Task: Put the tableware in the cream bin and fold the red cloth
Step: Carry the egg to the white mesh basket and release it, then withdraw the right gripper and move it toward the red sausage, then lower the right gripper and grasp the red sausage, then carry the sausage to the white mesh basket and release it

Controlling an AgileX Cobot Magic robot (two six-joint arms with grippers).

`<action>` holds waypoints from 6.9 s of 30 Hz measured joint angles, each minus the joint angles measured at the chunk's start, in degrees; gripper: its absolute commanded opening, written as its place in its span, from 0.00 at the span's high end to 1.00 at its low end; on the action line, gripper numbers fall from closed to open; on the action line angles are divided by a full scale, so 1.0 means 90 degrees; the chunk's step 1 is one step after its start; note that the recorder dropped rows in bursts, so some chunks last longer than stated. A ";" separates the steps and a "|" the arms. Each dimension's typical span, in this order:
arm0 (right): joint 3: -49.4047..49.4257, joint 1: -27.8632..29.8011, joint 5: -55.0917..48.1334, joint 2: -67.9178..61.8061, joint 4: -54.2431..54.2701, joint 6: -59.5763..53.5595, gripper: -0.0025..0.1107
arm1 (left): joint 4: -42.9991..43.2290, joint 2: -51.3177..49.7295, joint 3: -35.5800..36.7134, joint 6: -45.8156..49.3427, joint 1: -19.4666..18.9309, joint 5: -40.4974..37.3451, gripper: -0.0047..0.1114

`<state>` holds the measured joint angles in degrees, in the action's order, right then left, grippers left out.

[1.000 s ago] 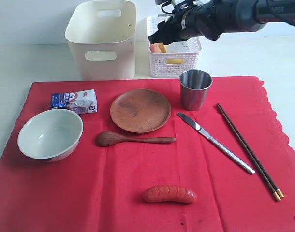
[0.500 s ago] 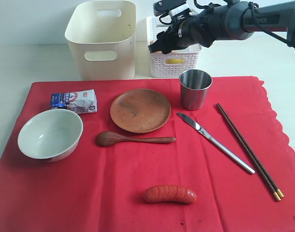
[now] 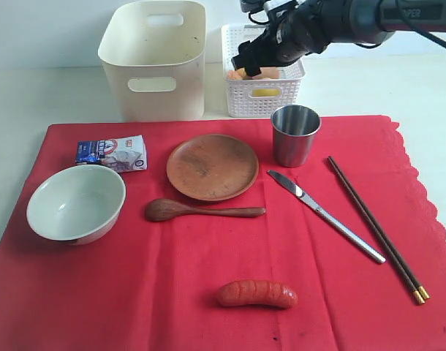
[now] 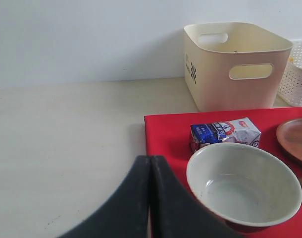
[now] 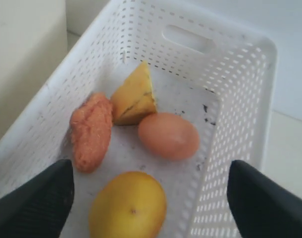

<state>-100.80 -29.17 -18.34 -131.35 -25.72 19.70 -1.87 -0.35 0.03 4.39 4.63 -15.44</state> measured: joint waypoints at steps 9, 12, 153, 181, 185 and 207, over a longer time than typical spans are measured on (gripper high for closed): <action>0.0000 0.0000 -0.1548 0.0665 0.0011 0.0000 0.37 | 0.0000 0.0000 0.0000 0.0000 0.0000 0.0000 0.95; 0.0000 0.0000 -0.2086 0.0877 0.0011 -0.0116 0.50 | 0.0000 0.0000 0.0000 0.0000 0.0000 0.0000 0.95; 0.6822 -0.3444 0.0823 0.4065 0.2200 -0.1869 0.98 | 0.0000 0.0000 0.0000 0.0000 0.0000 0.0000 0.95; 0.5604 -0.1894 0.1111 0.4279 0.2200 -0.1869 0.98 | 0.0000 0.0000 0.0000 0.0000 0.0000 0.0000 0.95; 0.5495 -0.1493 0.1611 0.4216 0.2189 -0.1859 0.98 | 0.0000 0.0000 0.0000 0.0000 0.0000 0.0000 0.95; 0.1389 0.0374 0.3165 0.0194 0.2201 -0.1872 0.56 | 0.0000 0.0000 0.0000 0.0000 0.0000 0.0000 0.95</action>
<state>-88.29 -25.80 10.14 -129.61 -5.91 2.85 -1.87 -0.35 0.03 4.39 4.63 -15.44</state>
